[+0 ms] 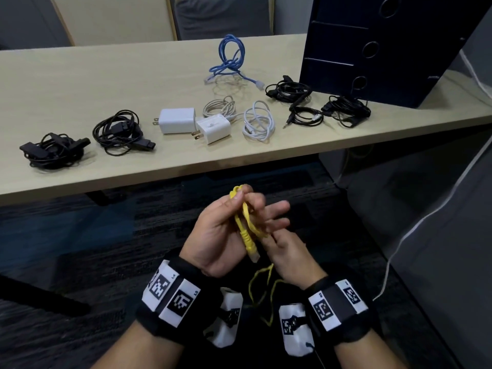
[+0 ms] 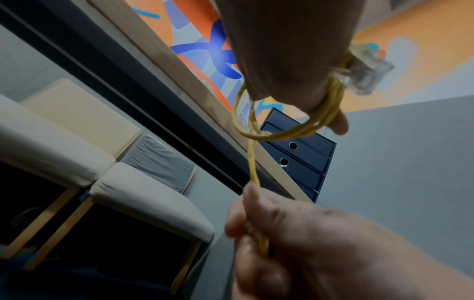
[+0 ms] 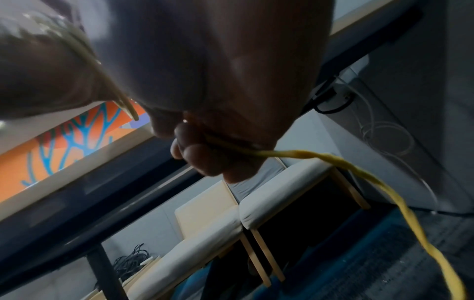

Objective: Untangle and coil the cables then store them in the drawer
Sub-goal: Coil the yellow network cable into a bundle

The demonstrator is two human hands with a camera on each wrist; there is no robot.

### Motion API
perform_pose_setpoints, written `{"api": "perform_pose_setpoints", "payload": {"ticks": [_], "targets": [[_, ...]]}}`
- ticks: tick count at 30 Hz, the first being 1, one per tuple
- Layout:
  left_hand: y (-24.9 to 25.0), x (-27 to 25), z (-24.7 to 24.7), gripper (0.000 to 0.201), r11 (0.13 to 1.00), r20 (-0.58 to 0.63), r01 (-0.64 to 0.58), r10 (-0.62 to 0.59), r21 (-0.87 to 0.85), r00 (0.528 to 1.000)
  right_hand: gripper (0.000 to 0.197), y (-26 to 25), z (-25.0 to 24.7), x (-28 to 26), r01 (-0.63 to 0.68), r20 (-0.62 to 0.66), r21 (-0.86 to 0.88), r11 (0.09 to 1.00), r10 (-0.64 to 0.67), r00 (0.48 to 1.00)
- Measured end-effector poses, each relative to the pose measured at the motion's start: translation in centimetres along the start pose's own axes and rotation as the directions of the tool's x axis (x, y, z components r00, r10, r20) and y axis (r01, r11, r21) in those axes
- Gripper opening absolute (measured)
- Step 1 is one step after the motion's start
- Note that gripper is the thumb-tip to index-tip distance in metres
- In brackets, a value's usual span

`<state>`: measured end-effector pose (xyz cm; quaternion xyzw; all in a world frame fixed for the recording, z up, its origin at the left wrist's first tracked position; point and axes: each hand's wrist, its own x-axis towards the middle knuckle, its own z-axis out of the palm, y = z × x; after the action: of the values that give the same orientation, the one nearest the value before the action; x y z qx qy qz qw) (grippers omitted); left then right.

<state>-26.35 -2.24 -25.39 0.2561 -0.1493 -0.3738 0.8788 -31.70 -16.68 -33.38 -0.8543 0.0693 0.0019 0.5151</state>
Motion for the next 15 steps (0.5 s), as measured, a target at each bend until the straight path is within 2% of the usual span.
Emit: {"api": "perform_pose_setpoints", "payload": {"ticks": [4,8,10,13,15], "targets": [[0.7,1.0,1.0,0.012,0.988,-0.196,-0.099,0.120,0.115,0.973,0.023,0.1,-0.1,-1.2,0.019,0.074,-0.097,0.995,-0.011,0.997],[1.0,2.3,0.1,0.017,0.937,-0.265,-0.162,0.249,0.310,0.931,0.013,-0.2,-0.9,-2.5,0.047,0.119,-0.187,0.981,-0.025,0.993],[0.3,2.7,-0.6,0.022,0.877,-0.250,-0.190,0.324,0.441,0.912,0.004,-1.0,-1.6,-2.8,0.104,0.131,-0.224,0.969,-0.076,0.988],[-0.4,3.0,-1.8,0.028,0.766,-0.244,-0.220,0.441,0.604,0.864,0.013,-1.4,-2.5,-3.2,0.144,0.161,-0.277,0.950,-0.101,0.982],[-0.2,2.9,-2.9,0.027,0.626,-0.195,-0.224,0.528,0.747,0.827,0.008,-1.3,-3.4,-3.7,0.141,0.140,-0.295,0.945,-0.104,0.985]]}}
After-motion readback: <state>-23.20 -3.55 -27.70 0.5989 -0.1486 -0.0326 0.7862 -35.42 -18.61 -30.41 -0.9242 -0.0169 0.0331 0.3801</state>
